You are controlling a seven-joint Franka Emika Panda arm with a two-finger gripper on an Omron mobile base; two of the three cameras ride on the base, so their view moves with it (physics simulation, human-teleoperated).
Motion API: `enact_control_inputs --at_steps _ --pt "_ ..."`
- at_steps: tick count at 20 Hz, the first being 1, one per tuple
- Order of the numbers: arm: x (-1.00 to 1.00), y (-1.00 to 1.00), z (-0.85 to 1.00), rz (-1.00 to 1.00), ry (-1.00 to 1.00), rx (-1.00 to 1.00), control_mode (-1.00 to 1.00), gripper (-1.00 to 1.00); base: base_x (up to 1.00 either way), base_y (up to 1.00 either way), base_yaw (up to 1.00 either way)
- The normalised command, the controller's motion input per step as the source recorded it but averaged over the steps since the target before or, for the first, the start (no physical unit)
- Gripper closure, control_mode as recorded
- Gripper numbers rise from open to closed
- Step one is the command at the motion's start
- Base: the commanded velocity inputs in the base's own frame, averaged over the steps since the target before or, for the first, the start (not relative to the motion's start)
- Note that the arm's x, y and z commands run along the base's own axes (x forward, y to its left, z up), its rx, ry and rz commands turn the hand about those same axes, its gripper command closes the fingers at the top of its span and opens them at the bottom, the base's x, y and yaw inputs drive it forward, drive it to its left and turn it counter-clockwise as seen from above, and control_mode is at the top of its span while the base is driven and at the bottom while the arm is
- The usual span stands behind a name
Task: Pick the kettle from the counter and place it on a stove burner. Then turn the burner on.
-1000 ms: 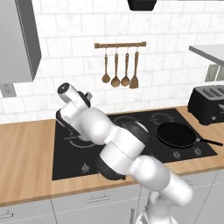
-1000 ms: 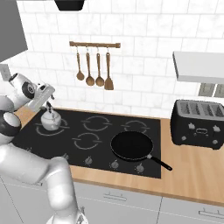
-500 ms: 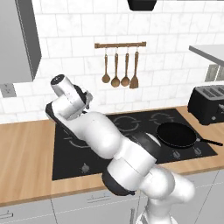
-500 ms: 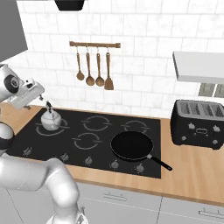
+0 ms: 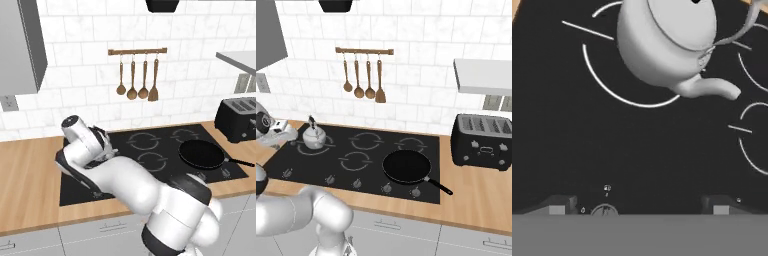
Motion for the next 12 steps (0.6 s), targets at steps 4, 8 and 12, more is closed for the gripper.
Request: enact_control_inputs --at_steps 4,8,12 --pt "-0.44 0.00 -0.94 -0.56 0.00 0.49 -1.00 -1.00 0.00 0.00 0.00" --pt "-0.02 0.00 -0.16 -0.14 0.04 0.18 -1.00 -1.00 0.00 0.00 0.00" --pt "0.00 0.00 -0.31 0.00 0.04 -0.02 -1.00 -1.00 0.00 0.00 0.00"
